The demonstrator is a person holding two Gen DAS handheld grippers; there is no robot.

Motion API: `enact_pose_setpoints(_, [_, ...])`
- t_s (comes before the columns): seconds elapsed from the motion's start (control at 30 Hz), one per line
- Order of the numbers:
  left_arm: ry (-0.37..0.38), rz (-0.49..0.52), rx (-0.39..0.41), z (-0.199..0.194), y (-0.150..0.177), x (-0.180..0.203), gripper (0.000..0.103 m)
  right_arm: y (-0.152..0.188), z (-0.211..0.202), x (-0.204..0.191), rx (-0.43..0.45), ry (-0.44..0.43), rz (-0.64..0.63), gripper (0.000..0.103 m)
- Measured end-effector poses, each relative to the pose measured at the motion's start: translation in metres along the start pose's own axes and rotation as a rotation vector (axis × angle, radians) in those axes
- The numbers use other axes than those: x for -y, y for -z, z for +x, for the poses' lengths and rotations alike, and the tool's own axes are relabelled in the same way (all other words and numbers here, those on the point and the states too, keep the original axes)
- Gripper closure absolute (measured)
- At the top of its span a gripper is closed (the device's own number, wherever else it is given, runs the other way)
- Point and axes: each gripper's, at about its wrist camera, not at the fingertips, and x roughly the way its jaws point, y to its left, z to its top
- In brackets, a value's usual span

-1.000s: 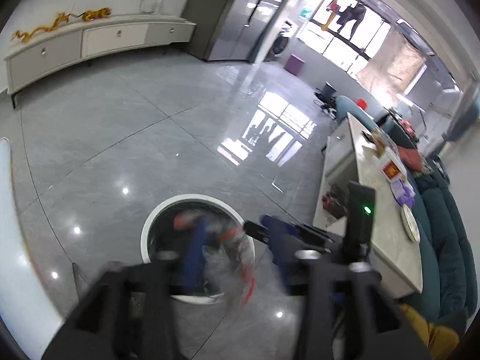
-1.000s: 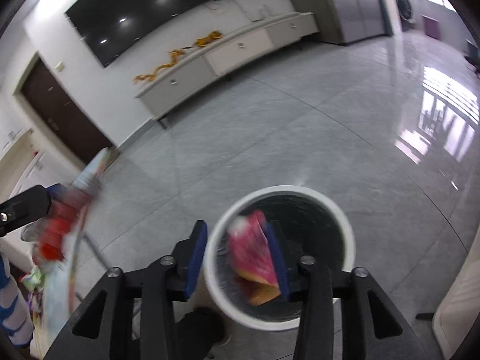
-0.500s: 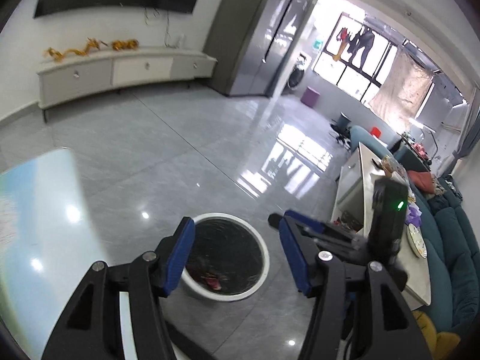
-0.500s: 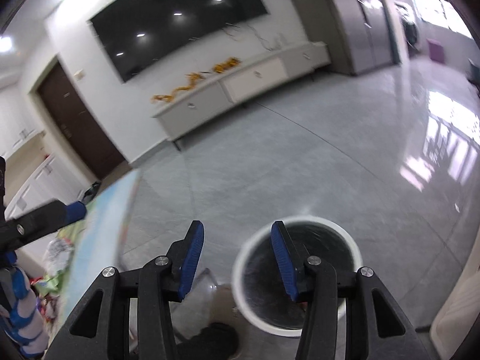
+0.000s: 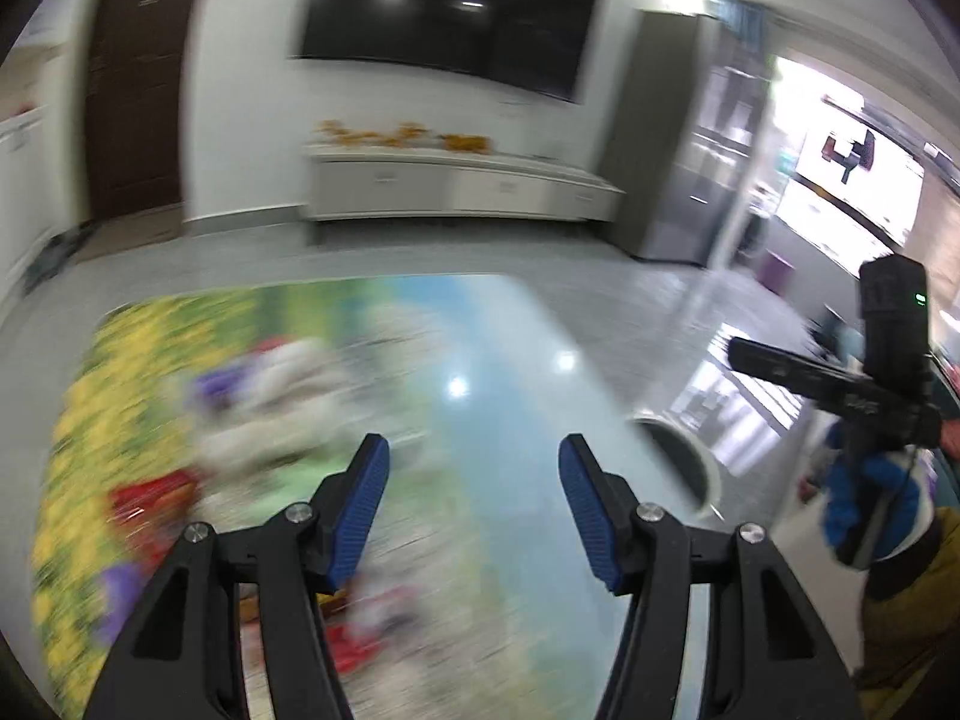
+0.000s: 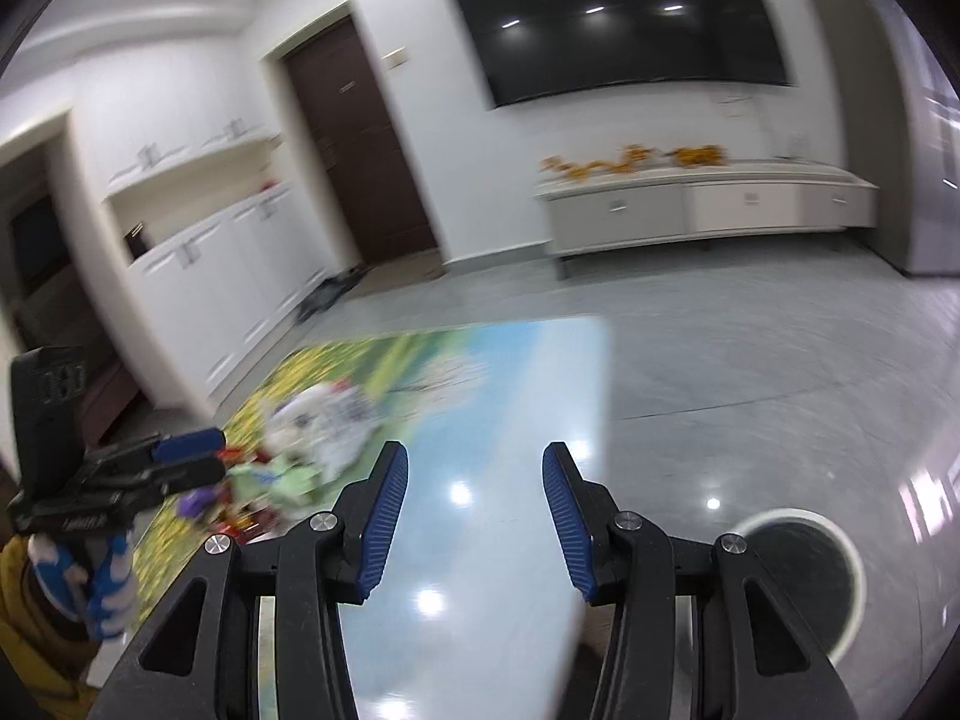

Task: Collect trash
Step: 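Grasp the red chip bag with the right tool while the left tool grasps the purple bag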

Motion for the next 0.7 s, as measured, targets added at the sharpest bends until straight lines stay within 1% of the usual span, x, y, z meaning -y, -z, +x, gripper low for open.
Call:
enact_pose_setpoints(0.03, [-0.058, -0.022, 0.003, -0.013, 0.010, -0.025, 0.046, -0.001, 0.007, -0.010, -0.016, -0.016, -0.020, 0.058])
enact_pose_setpoints(0.1, [-0.140, -0.050, -0.002, -0.027, 0.026, -0.060, 0.046, 0.001, 0.025, -0.035, -0.069, -0.075, -0.068, 0.058])
enact_pose_setpoints(0.17, [-0.189, -0.089, -0.017, -0.036, 0.040, -0.092, 0.047, 0.005, 0.040, -0.053, -0.124, -0.114, -0.104, 0.058])
enact_pose_setpoints(0.2, [-0.214, -0.110, -0.024, -0.040, 0.048, -0.107, 0.047, 0.010, 0.053, -0.067, -0.165, -0.133, -0.135, 0.058])
enact_pose_setpoints(0.23, [-0.228, -0.126, -0.032, -0.042, 0.056, -0.121, 0.047, 0.014, 0.062, -0.075, -0.196, -0.148, -0.151, 0.058])
enact_pose_setpoints(0.37, [-0.247, -0.184, -0.059, -0.037, 0.072, -0.146, 0.047, 0.032, 0.105, -0.111, -0.326, -0.226, -0.171, 0.058])
enact_pose_setpoints(0.43, [-0.250, -0.202, -0.077, -0.029, 0.076, -0.154, 0.047, 0.042, 0.126, -0.128, -0.384, -0.245, -0.196, 0.058])
enact_pose_setpoints(0.5, [-0.247, -0.212, -0.092, -0.020, 0.077, -0.161, 0.047, 0.048, 0.141, -0.145, -0.424, -0.255, -0.235, 0.057])
enact_pose_setpoints(0.6, [-0.243, -0.225, -0.109, -0.011, 0.083, -0.172, 0.047, 0.051, 0.153, -0.166, -0.453, -0.273, -0.306, 0.056])
enact_pose_setpoints(0.7, [-0.233, -0.229, -0.112, -0.008, 0.085, -0.172, 0.049, 0.053, 0.159, -0.187, -0.461, -0.345, -0.361, 0.056])
